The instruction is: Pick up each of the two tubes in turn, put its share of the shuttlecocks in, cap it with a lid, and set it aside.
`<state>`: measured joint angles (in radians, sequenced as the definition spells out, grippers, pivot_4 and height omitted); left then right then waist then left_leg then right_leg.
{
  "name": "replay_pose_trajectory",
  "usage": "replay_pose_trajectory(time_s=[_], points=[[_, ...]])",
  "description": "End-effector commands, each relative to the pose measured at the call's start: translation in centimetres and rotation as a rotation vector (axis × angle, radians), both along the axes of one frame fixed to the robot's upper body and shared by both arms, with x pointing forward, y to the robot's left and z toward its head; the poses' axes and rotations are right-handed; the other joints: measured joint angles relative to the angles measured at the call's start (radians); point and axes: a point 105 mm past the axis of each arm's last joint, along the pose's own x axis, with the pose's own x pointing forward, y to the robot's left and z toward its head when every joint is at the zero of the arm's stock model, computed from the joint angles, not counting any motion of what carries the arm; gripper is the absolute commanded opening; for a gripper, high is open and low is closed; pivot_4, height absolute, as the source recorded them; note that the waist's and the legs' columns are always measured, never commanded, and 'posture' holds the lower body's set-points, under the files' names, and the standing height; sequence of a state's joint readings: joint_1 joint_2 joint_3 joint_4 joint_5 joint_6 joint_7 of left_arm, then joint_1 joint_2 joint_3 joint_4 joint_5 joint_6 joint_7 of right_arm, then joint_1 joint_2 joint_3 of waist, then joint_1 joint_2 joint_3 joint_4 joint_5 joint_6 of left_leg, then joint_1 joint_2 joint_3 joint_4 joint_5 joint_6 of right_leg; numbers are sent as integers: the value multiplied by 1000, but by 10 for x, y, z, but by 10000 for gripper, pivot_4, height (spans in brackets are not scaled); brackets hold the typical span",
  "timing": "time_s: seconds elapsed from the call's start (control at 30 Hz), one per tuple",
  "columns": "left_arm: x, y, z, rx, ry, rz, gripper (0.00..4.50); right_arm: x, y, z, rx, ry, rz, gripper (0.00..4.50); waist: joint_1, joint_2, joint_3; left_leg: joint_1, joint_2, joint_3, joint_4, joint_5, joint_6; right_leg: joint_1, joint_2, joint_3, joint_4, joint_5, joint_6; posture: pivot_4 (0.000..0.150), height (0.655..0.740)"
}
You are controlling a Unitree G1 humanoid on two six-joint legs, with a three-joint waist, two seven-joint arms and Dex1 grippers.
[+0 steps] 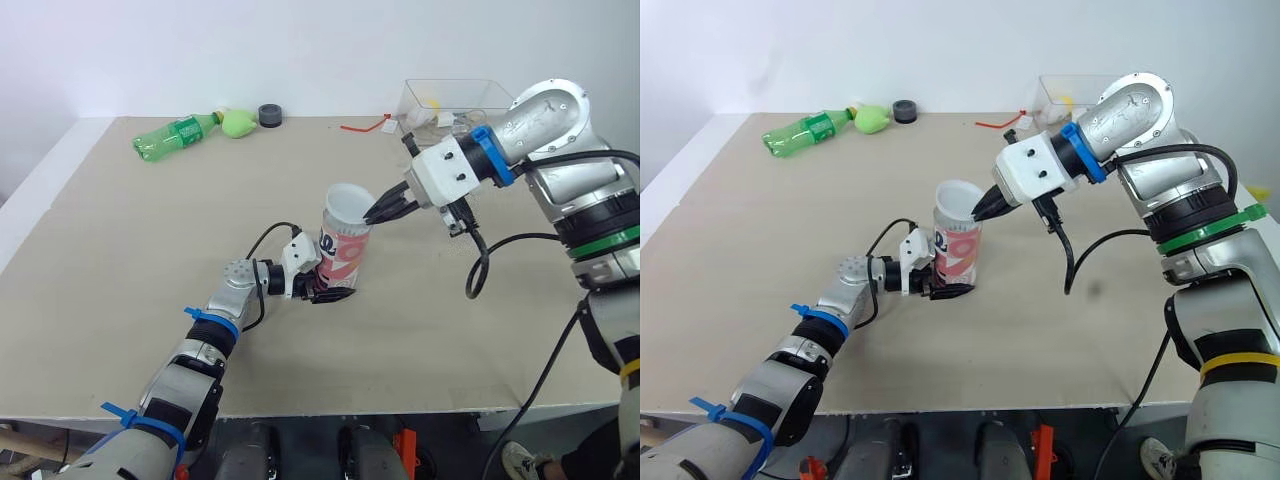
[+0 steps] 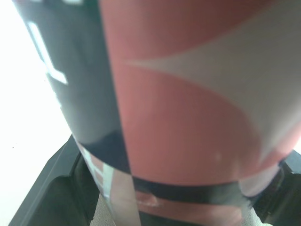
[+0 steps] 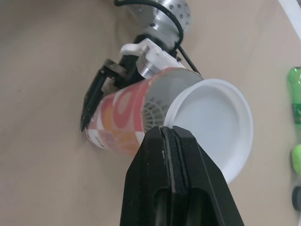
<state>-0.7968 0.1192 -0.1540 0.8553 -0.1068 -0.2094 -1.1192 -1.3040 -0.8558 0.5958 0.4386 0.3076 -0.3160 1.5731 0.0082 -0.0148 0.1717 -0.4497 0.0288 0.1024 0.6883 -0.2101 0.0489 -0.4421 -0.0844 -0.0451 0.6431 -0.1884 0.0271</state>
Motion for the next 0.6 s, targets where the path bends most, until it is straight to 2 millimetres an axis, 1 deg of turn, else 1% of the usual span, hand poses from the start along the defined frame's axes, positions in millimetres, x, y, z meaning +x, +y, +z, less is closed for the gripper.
replay_pose_trajectory(time_s=[0.03,0.6], points=[[-2,-3,-5,10,17,-6,36535,-6,-4,7,-24,-11,42,474,0,0,0,0,0,0,0,0,0,0,0,0,0,0,0,1500,7400],[-3,-5,-7,10,17,-5,36535,-8,5,1,-73,-3,93,474,0,0,0,0,0,0,0,0,0,0,0,0,0,0,0,1500,7400]])
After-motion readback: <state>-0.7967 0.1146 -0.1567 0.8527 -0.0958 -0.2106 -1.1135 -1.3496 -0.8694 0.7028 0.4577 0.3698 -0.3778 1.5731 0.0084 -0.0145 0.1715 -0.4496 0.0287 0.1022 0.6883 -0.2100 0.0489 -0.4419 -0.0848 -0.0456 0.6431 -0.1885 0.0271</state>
